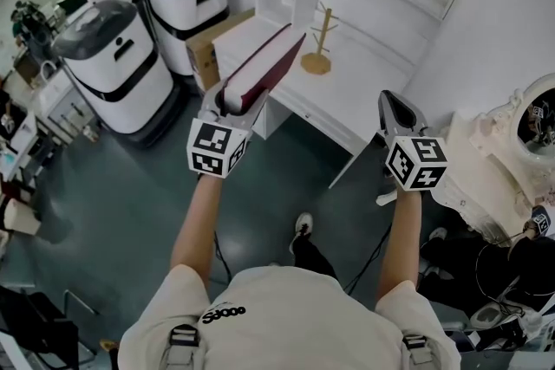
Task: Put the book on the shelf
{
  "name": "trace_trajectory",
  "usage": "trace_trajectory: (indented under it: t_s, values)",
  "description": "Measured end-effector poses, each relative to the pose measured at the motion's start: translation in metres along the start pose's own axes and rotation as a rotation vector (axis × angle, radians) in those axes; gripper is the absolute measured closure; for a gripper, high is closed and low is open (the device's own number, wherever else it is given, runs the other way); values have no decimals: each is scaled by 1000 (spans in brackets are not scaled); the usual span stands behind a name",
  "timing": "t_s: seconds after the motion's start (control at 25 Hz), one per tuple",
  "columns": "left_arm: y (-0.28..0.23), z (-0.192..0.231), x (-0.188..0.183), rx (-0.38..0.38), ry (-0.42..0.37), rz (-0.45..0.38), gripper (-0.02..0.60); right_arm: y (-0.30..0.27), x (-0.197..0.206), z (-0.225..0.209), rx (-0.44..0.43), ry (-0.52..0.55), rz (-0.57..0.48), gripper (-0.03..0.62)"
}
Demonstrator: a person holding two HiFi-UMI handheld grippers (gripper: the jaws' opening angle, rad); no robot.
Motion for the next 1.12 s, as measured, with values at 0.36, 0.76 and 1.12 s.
trace_trajectory:
  t_s: [0.36,0.76,1.12]
  values:
    - [-85,39,11,-13,-17,14,348,-88,16,-46,-19,11,-18,592]
    - [-230,84,-9,-18,-56,-8,348,-215,4,-136,-59,49,-52,592]
    - [-340,112,-13,-21,-70,-13,347,-297,5,-218,-60,56,-62,592]
Point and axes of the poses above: the fingertips, and each gripper's own axes: y backward along the fingers, z to its left, x out of its underside, the point moved 10 cm from there along y, backward along the fingers, and after that the axes turned 8 degrees about y, right-handed, at the moved point
